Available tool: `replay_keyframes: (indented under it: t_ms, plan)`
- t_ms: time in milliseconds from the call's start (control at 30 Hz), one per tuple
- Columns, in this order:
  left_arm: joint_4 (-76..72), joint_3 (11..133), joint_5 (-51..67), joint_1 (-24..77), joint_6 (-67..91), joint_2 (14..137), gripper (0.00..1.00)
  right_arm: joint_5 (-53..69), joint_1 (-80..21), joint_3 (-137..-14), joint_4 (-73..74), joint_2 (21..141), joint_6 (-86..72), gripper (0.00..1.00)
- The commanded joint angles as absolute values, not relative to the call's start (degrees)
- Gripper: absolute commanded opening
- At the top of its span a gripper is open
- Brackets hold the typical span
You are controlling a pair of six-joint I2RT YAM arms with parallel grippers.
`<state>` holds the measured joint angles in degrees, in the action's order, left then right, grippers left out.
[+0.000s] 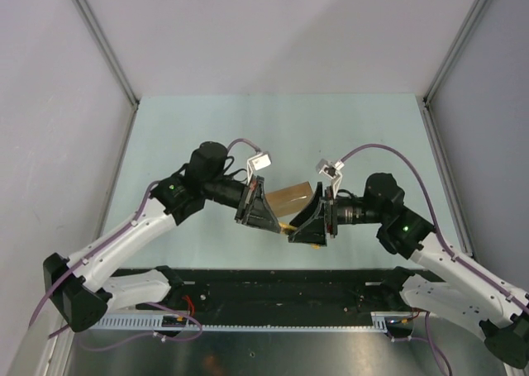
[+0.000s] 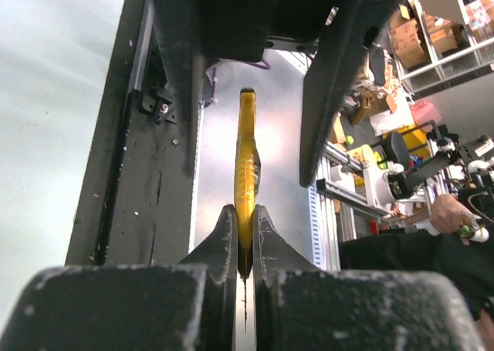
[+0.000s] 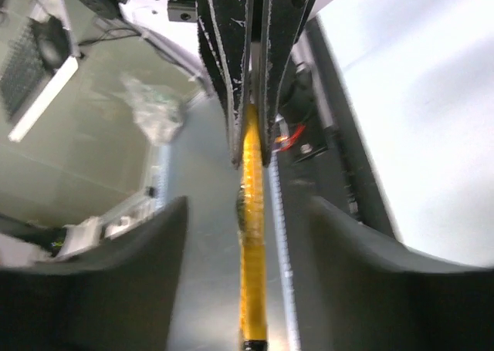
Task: Unpack the express box
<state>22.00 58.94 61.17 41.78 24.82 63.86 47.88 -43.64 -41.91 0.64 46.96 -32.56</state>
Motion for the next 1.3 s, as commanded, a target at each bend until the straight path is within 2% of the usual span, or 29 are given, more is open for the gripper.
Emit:
replay_keyframes:
  t_ms: [0, 67, 167, 367, 633, 733, 767, 800, 900, 1000, 1033, 1133, 1267]
  plan:
    - [21.4, 64.1, 58.2, 42.0, 23.0, 63.1, 0.0, 39.0, -43.2, -44.7, -0.2, 43.3, -32.6, 0.79]
    - [21.4, 65.9, 55.4, 41.8, 22.2, 62.3, 0.0, 34.5, -43.2, -44.7, -1.0, 42.0, -33.3, 0.87]
    - [21.3, 70.7, 50.5, 41.0, 21.4, 61.2, 0.0, 30.0, -43.1, -44.8, -4.2, 39.7, -34.9, 0.9]
    - [20.6, 75.4, 45.3, 41.1, 24.9, 62.3, 0.0, 26.8, -42.5, -44.8, -13.5, 38.8, -41.1, 0.9]
    - [11.1, 70.4, 33.3, 44.8, 35.1, 59.7, 0.0, 22.6, -42.8, -45.4, -24.3, 41.3, -45.3, 0.9]
    - [6.4, 67.5, 30.4, 45.3, 37.4, 58.3, 0.0, 23.0, -42.7, -46.3, -25.9, 42.8, -47.1, 0.84]
    - [5.3, 67.0, 29.5, 45.4, 37.6, 57.9, 0.0, 23.4, -42.7, -46.8, -26.2, 43.9, -47.4, 0.78]
    - [4.9, 66.4, 28.6, 45.4, 37.9, 57.5, 0.0, 23.8, -42.7, -47.2, -26.1, 44.5, -48.2, 0.75]
    - [3.7, 65.3, 26.2, 45.4, 38.1, 56.5, 0.0, 24.6, -42.7, -47.5, -25.9, 45.1, -48.6, 0.7]
    - [2.6, 64.3, 26.1, 45.4, 38.0, 56.1, 0.0, 24.6, -42.6, -47.5, -25.4, 44.7, -48.4, 0.69]
    - [2.5, 64.2, 26.5, 45.4, 38.0, 56.2, 0.0, 24.7, -42.5, -47.5, -25.6, 44.8, -48.5, 0.63]
    - [2.4, 64.0, 27.7, 45.4, 38.5, 56.9, 0.0, 25.1, -42.4, -48.1, -25.8, 45.2, -48.7, 0.54]
    - [2.3, 63.5, 29.2, 45.4, 38.9, 57.1, 0.0, 25.5, -42.0, -48.6, -25.2, 46.1, -49.0, 0.5]
